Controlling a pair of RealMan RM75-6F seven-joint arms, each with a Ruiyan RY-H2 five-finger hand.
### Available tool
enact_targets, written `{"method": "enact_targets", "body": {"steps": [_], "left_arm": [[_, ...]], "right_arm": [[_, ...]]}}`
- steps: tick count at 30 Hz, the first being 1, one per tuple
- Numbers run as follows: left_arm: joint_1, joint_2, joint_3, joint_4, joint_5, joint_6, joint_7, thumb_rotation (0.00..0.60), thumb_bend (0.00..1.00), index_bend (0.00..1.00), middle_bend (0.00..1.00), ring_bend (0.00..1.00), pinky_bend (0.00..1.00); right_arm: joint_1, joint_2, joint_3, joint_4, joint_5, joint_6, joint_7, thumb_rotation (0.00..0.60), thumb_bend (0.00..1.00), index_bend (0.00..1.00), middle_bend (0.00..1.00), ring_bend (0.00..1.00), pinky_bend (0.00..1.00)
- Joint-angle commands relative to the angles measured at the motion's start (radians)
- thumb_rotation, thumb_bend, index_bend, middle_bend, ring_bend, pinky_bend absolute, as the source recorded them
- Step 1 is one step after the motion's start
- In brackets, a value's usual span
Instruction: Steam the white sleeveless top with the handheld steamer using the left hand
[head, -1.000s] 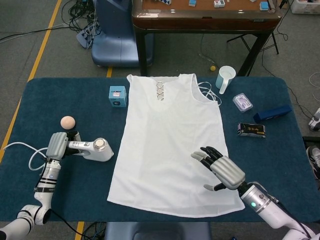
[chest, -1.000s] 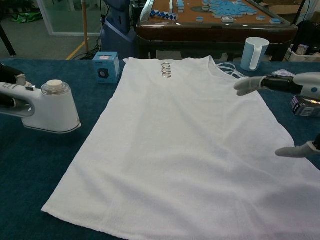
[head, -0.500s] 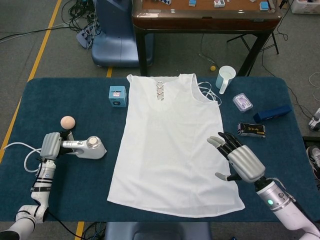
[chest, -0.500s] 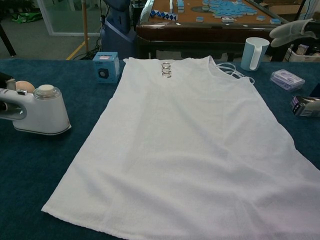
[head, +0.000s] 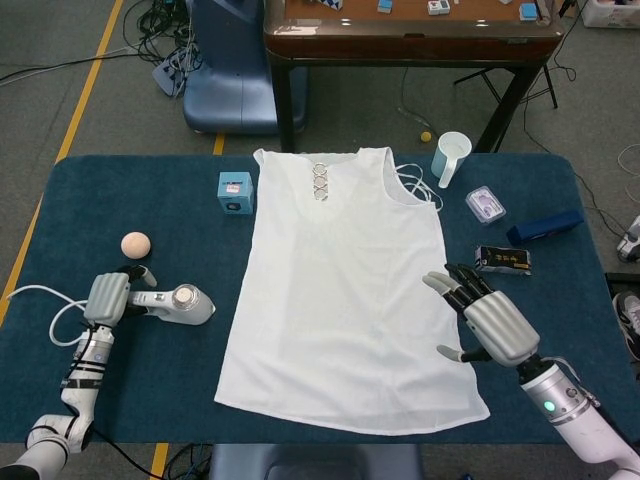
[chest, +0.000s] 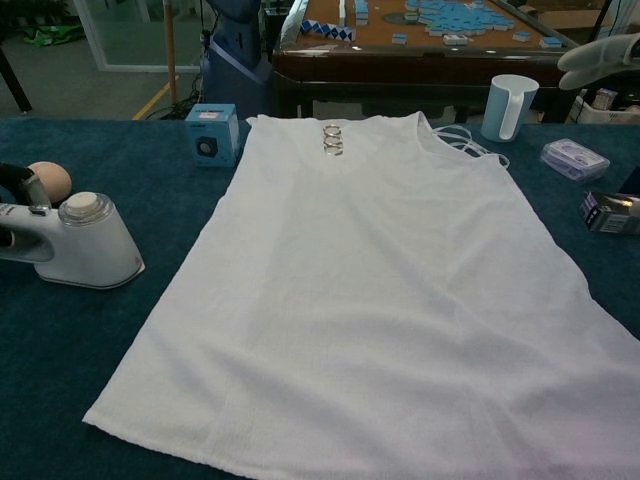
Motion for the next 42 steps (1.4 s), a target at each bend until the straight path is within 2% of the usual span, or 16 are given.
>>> {"method": "enact_targets", "body": {"steps": [1, 6, 10, 16, 19, 24, 28, 30, 42], "left_arm": [[0.01, 0.029, -0.015, -0.063, -0.024, -0.021, 0.077, 0.6, 0.16, 0.33, 0.29, 0.22, 0.34], [0.02, 0.081, -0.031, -0.172, -0.054, -0.049, 0.176, 0.6, 0.09, 0.1, 0.11, 0.07, 0.19], [0.03, 0.139, -0.038, -0.279, -0.078, -0.08, 0.248, 0.595, 0.06, 0.01, 0.03, 0.01, 0.12], [0.048, 0.212, -0.052, -0.411, -0.121, -0.105, 0.362, 0.569, 0.02, 0.0, 0.0, 0.0, 0.07], [0.062, 0.243, -0.061, -0.469, -0.145, -0.105, 0.41, 0.581, 0.0, 0.0, 0.0, 0.0, 0.07], [0.082, 0.267, -0.07, -0.523, -0.17, -0.095, 0.446, 0.6, 0.0, 0.0, 0.0, 0.0, 0.07], [0.099, 0.284, -0.064, -0.558, -0.2, -0.103, 0.53, 0.6, 0.0, 0.0, 0.0, 0.0, 0.0], [0.106, 0.288, -0.063, -0.577, -0.214, -0.104, 0.566, 0.6, 0.0, 0.0, 0.0, 0.0, 0.0], [0.156, 0.312, -0.056, -0.657, -0.222, -0.057, 0.575, 0.6, 0.0, 0.0, 0.0, 0.0, 0.0]], "right_arm": [[-0.004, 0.0, 0.002, 0.004, -0.003, 0.005, 0.006, 0.566, 0.12, 0.0, 0.13, 0.0, 0.02], [-0.01, -0.004, 0.006, 0.014, -0.007, 0.009, 0.02, 0.566, 0.12, 0.0, 0.13, 0.0, 0.02], [-0.012, -0.006, 0.01, 0.02, -0.008, 0.011, 0.026, 0.566, 0.13, 0.0, 0.13, 0.0, 0.02], [-0.015, -0.008, 0.016, 0.029, -0.008, 0.012, 0.034, 0.567, 0.12, 0.0, 0.13, 0.0, 0.02], [-0.017, -0.009, 0.018, 0.034, -0.01, 0.015, 0.042, 0.567, 0.13, 0.0, 0.13, 0.0, 0.02], [-0.02, -0.011, 0.018, 0.042, -0.013, 0.016, 0.052, 0.566, 0.13, 0.0, 0.13, 0.0, 0.02], [-0.024, -0.012, 0.017, 0.048, -0.018, 0.018, 0.058, 0.565, 0.13, 0.0, 0.13, 0.0, 0.02], [-0.025, -0.012, 0.017, 0.049, -0.019, 0.019, 0.06, 0.566, 0.12, 0.0, 0.13, 0.0, 0.02], [-0.036, -0.007, 0.017, 0.055, -0.021, 0.026, 0.063, 0.566, 0.13, 0.0, 0.13, 0.0, 0.02]]}}
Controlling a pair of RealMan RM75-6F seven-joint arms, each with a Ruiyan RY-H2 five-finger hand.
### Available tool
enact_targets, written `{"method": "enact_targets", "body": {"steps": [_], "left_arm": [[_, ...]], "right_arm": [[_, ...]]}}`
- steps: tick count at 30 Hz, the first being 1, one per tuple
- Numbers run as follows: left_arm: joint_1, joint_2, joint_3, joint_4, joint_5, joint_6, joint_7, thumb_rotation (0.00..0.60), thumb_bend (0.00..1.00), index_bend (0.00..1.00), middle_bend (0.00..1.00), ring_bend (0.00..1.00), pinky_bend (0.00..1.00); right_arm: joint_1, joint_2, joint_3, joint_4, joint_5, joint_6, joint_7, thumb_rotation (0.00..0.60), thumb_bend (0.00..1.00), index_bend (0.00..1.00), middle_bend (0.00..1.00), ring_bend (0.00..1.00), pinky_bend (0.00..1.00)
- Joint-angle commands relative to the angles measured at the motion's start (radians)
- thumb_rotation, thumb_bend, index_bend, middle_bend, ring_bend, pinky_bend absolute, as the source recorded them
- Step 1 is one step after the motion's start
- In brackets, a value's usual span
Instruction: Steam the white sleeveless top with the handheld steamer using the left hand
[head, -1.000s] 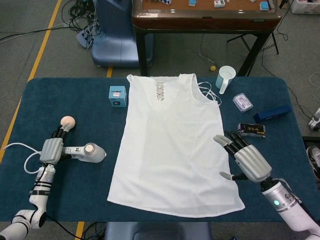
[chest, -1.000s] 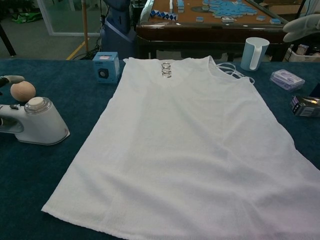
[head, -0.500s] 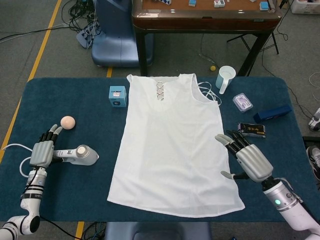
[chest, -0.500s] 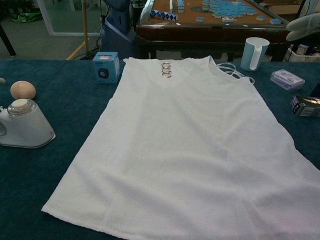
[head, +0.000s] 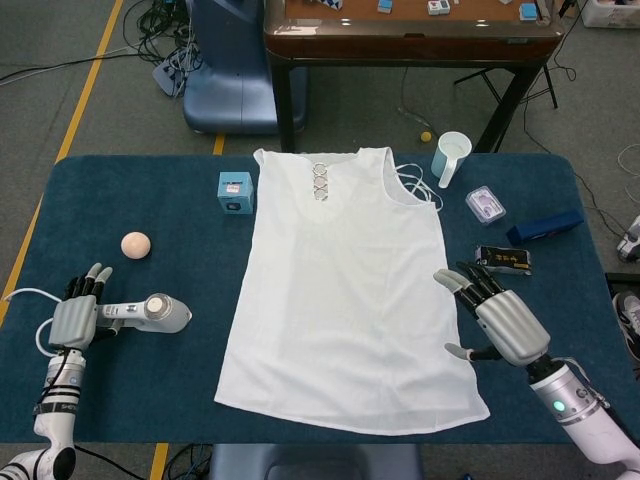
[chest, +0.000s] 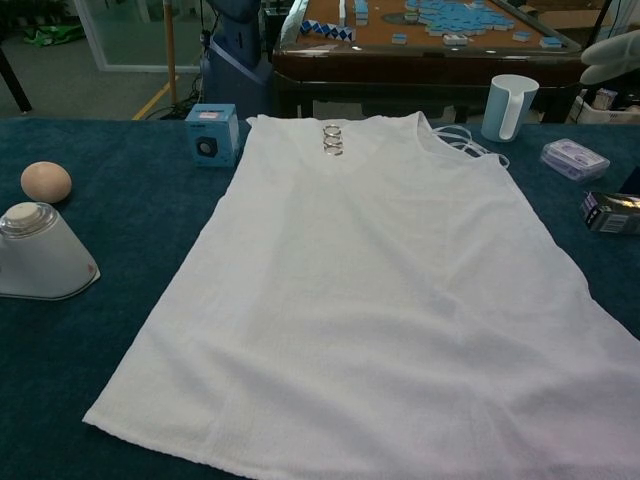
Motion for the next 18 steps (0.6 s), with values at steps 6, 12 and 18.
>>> {"method": "enact_targets", "body": {"steps": [6, 12, 18], "left_arm": [[0.039, 0.085, 0.005, -0.163, 0.016, 0.052, 0.009, 0.6, 0.0, 0.0, 0.0, 0.0, 0.0], [0.073, 0.185, -0.001, -0.335, 0.053, 0.135, 0.013, 0.6, 0.0, 0.0, 0.0, 0.0, 0.0], [0.103, 0.25, -0.001, -0.439, 0.094, 0.219, 0.053, 0.6, 0.03, 0.0, 0.0, 0.0, 0.05]], "right_arm": [[-0.016, 0.01, 0.002, 0.001, 0.006, 0.017, -0.009, 0.566, 0.12, 0.0, 0.13, 0.0, 0.02], [-0.042, 0.033, -0.003, 0.006, 0.04, 0.021, -0.028, 0.6, 0.15, 0.0, 0.13, 0.0, 0.02], [-0.079, 0.043, -0.004, 0.031, 0.083, 0.037, -0.051, 0.6, 0.23, 0.0, 0.14, 0.0, 0.02]]}}
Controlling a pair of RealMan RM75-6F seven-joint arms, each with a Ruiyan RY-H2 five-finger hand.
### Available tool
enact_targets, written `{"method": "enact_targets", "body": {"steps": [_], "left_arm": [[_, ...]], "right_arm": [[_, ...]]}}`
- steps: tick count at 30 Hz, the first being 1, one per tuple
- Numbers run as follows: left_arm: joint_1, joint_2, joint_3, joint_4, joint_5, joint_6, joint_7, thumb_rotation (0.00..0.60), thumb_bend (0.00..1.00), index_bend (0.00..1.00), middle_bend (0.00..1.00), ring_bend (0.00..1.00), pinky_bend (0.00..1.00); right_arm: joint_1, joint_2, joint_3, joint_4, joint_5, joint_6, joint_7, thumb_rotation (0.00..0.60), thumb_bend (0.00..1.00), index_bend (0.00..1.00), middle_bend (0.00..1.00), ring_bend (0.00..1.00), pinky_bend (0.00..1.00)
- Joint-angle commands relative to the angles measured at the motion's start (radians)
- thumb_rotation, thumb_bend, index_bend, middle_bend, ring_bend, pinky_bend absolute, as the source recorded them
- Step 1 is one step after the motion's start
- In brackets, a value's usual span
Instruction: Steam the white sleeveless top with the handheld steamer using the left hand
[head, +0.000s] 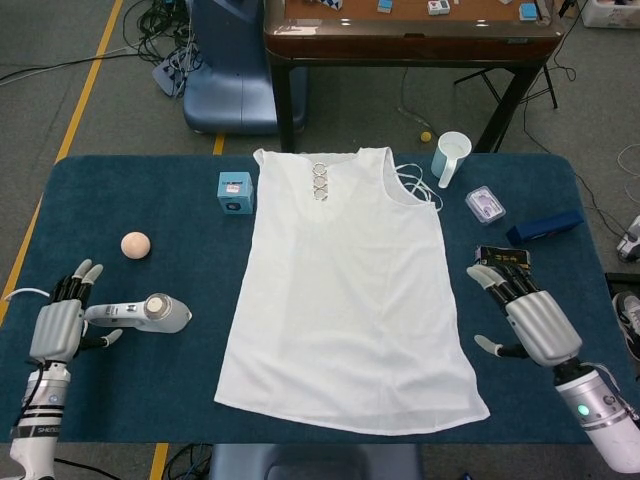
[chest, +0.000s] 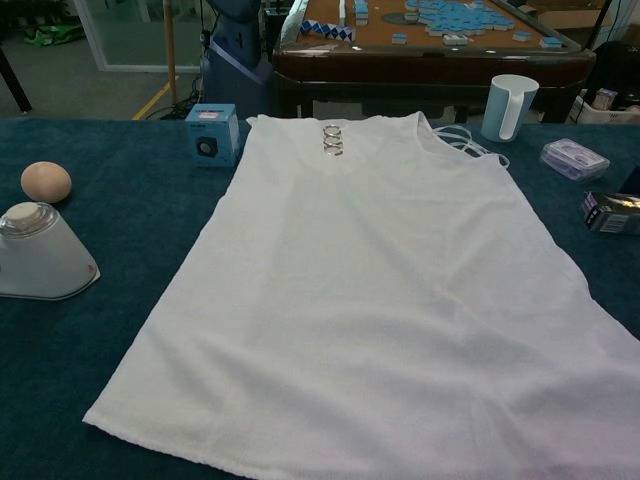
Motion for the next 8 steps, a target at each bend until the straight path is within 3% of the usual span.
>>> {"method": "enact_targets", "body": {"steps": [1, 8], "left_arm": [[0.027, 0.042, 0.002, -0.057, 0.036, 0.062, 0.032, 0.6, 0.05, 0.0, 0.0, 0.0, 0.06], [0.066, 0.097, 0.038, -0.165, 0.084, 0.124, 0.115, 0.6, 0.05, 0.0, 0.0, 0.0, 0.07]], "right_arm": [[-0.023, 0.0, 0.0, 0.021, 0.014, 0.023, -0.009, 0.6, 0.23, 0.0, 0.15, 0.0, 0.02], [-0.09, -0.015, -0.007, 0.061, 0.017, 0.106, -0.018, 0.6, 0.23, 0.0, 0.18, 0.01, 0.02]]}}
